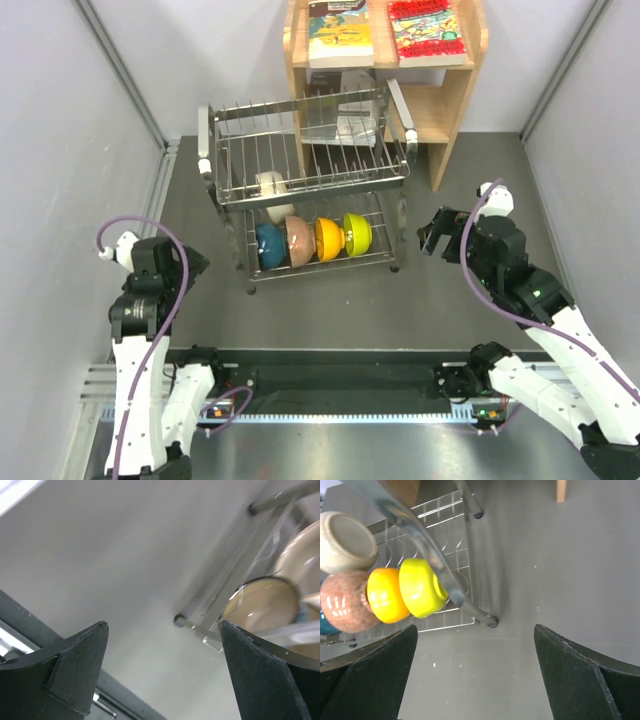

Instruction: Unload the bowls from the dish rack

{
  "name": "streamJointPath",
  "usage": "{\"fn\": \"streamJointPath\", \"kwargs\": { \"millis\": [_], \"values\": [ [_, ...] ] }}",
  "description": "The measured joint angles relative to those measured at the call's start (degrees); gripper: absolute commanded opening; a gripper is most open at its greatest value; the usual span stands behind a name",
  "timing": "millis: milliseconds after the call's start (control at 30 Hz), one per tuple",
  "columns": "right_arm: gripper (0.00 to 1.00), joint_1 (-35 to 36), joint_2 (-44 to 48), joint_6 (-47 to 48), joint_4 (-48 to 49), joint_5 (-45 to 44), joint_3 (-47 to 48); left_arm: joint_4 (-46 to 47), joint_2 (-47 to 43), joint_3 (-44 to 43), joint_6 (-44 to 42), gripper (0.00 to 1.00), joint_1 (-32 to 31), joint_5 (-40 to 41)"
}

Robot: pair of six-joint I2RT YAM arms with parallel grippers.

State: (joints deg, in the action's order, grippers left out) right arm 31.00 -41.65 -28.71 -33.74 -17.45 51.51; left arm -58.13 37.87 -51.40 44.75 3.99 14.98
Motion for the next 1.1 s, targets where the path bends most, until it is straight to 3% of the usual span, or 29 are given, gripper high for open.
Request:
{"fn": "streamJointPath", "kwargs": {
  "millis": [500, 633, 867, 1100],
  "values": [
    [1.0, 2.8, -2.2, 0.7, 3.3, 11.2, -1.3, -1.4, -5.1, -1.7, 0.2, 0.99, 0.0, 2.7],
    [1.0, 12.7, -3.7, 0.6, 6.3, 9.5, -1.2, -2.2, -5.1, -1.8, 0.2, 0.99, 0.0, 4.2],
    [1.0, 35.8, -13.8, 3.1, 12.7, -4.3, 0.0, -2.4, -5.1, -1.8, 0.4, 0.99, 0.0, 4.2],
    [1.0, 48.1, -21.7, 12.5, 27.2, -19.3, -0.2, -2.3, -5.1, -2.1, 0.3, 0.99, 0.0, 4.2]
  ]
}}
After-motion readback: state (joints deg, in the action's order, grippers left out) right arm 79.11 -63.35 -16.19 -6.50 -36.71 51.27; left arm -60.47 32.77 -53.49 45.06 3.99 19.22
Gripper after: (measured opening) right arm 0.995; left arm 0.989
